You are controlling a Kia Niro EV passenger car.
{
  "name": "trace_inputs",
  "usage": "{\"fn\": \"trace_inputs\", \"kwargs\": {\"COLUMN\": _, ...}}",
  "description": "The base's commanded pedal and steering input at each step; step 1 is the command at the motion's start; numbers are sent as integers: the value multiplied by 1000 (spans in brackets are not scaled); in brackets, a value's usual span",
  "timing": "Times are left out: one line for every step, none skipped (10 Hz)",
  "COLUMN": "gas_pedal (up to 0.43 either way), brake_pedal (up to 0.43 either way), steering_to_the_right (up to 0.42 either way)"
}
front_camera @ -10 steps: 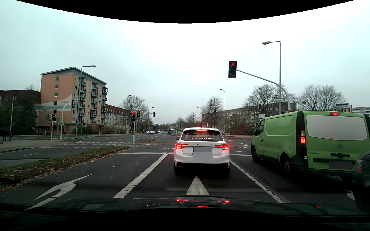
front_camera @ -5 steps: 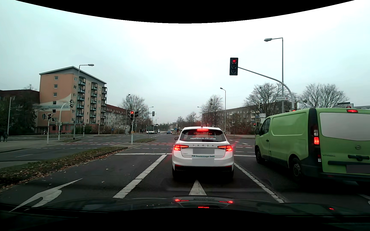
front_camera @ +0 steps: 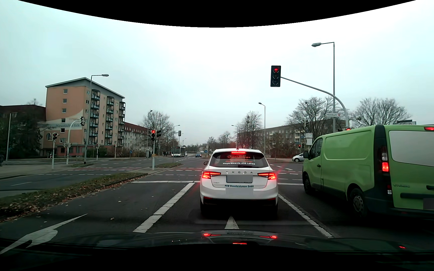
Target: Follow the waypoints while adhering to traffic rules and regulations
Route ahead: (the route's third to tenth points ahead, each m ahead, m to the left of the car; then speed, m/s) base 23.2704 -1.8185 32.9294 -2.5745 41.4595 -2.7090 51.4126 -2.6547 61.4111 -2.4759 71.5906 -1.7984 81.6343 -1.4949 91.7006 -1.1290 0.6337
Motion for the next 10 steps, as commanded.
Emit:
{"fn": "trace_inputs", "kwargs": {"gas_pedal": 0, "brake_pedal": 104, "steering_to_the_right": -5}}
{"fn": "trace_inputs", "kwargs": {"gas_pedal": 0, "brake_pedal": 116, "steering_to_the_right": -5}}
{"fn": "trace_inputs", "kwargs": {"gas_pedal": 0, "brake_pedal": 122, "steering_to_the_right": -5}}
{"fn": "trace_inputs", "kwargs": {"gas_pedal": 0, "brake_pedal": 122, "steering_to_the_right": -5}}
{"fn": "trace_inputs", "kwargs": {"gas_pedal": 0, "brake_pedal": 128, "steering_to_the_right": -5}}
{"fn": "trace_inputs", "kwargs": {"gas_pedal": 0, "brake_pedal": 122, "steering_to_the_right": -4}}
{"fn": "trace_inputs", "kwargs": {"gas_pedal": 0, "brake_pedal": 122, "steering_to_the_right": -5}}
{"fn": "trace_inputs", "kwargs": {"gas_pedal": 0, "brake_pedal": 122, "steering_to_the_right": -5}}
{"fn": "trace_inputs", "kwargs": {"gas_pedal": 0, "brake_pedal": 122, "steering_to_the_right": -4}}
{"fn": "trace_inputs", "kwargs": {"gas_pedal": 0, "brake_pedal": 128, "steering_to_the_right": -5}}
